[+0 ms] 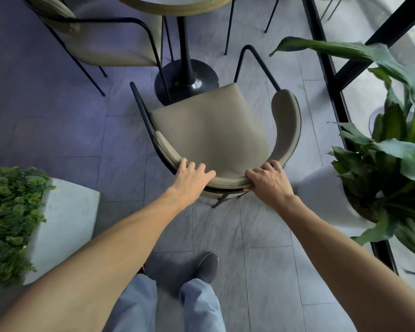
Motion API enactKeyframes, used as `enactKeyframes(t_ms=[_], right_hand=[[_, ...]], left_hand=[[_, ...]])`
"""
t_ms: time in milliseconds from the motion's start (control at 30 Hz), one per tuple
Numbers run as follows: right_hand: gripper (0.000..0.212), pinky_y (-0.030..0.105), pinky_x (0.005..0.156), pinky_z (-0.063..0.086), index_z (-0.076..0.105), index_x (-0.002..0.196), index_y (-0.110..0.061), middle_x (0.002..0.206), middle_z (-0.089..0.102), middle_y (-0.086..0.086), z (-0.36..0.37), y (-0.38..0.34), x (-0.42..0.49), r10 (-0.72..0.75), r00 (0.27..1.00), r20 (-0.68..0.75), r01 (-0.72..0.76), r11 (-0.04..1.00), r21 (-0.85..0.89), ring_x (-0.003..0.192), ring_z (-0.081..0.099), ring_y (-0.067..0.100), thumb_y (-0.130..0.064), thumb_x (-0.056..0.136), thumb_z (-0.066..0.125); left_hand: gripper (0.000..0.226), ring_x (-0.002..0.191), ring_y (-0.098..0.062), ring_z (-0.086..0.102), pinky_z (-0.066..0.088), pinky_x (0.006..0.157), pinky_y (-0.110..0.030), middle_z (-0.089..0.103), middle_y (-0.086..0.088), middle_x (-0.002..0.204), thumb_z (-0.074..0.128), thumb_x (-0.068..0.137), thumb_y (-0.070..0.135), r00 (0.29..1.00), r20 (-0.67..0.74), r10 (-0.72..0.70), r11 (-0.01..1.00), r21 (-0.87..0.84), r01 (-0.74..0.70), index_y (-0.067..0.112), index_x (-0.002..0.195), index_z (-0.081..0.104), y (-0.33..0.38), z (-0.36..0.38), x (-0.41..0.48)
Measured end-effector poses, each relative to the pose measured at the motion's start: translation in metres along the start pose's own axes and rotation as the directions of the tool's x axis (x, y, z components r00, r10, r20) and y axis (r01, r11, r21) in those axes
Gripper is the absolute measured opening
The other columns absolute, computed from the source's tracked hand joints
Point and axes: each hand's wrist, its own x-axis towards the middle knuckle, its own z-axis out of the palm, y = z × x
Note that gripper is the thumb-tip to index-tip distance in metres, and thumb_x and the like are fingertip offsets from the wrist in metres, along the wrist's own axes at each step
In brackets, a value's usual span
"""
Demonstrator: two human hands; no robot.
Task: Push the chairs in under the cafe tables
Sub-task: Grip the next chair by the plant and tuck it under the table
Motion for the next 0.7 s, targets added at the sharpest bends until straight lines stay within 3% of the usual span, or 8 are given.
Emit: enactKeyframes(t_ms=[300, 700], right_hand=[[0.027, 0.041, 0.091, 0.038, 0.058, 0.099, -0.023, 0.088, 0.070, 0.000, -0.008, -0.039, -0.003, 0.085, 0.994, 0.075, -0.089, 0.995, 0.054, 0.087, 0.061, 0.030, -0.049, 0.094, 0.055], [0.025, 0.042, 0.091, 0.035, 0.058, 0.107, -0.025, 0.097, 0.069, 0.000, -0.018, -0.045, 0.038, 0.127, 0.989, 0.074, -0.133, 0.987, 0.091, 0.095, 0.059, 0.030, -0.046, 0.095, 0.053]], left_hand=[[0.054, 0.102, -0.030, 0.056, 0.029, 0.106, -0.048, 0.058, -0.005, 0.107, 0.067, 0.072, -0.001, 1.000, -0.016, 0.015, 1.000, 0.026, -0.015, 0.024, 0.118, 0.052, -0.025, 0.002, -0.007], [0.053, 0.103, -0.030, 0.055, 0.026, 0.108, -0.047, 0.062, -0.005, 0.106, 0.072, 0.069, -0.002, 0.999, -0.034, -0.023, 0.999, 0.025, 0.023, 0.022, 0.114, 0.055, -0.059, -0.005, 0.016]])
